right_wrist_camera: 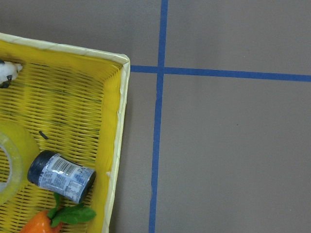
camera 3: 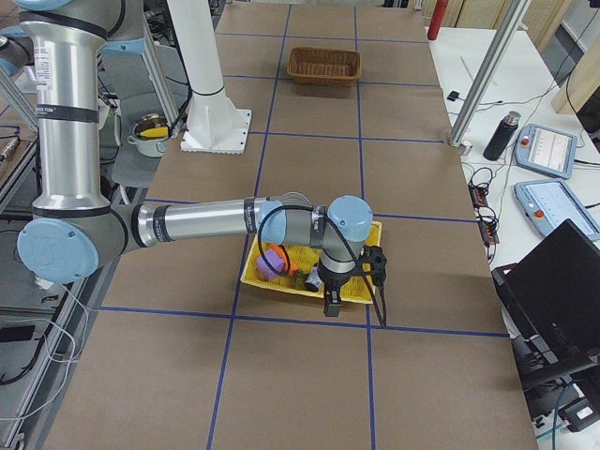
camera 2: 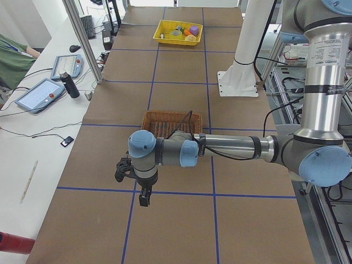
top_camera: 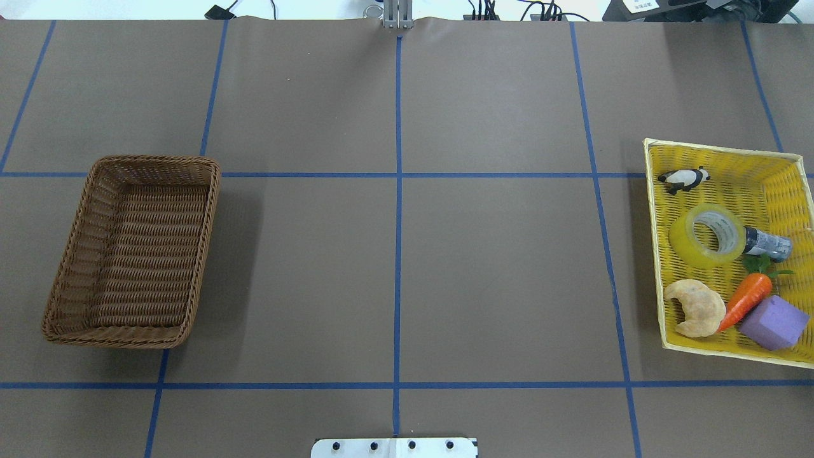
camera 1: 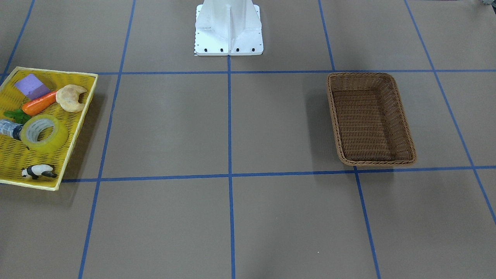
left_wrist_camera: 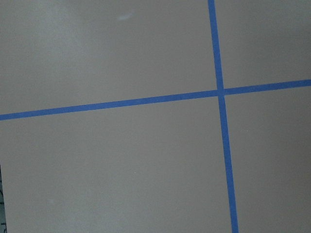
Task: Move tape to another basket
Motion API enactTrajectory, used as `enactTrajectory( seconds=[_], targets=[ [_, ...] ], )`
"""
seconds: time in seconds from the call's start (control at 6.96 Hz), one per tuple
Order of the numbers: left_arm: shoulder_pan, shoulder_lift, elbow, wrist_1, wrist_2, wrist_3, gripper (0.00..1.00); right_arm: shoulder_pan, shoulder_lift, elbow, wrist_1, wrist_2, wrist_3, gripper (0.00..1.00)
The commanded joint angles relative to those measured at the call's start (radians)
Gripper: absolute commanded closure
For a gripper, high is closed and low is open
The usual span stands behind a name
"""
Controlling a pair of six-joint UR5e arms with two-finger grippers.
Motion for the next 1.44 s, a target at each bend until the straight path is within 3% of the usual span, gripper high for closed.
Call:
enactTrajectory(
  seconds=[0.0, 1.29],
  targets=[
    [0.001, -0.001, 0.000, 0.001, 0.000, 0.000, 0.02, 0.002, -0.006, 0.028, -0.001, 0.002, 0.002, 0.00],
    [0.003, -0.002, -0.020, 0.001, 0.003, -0.008, 0.02, 0.003, -0.001, 0.026, 0.001, -0.007, 0.009, 0.00]
  ],
)
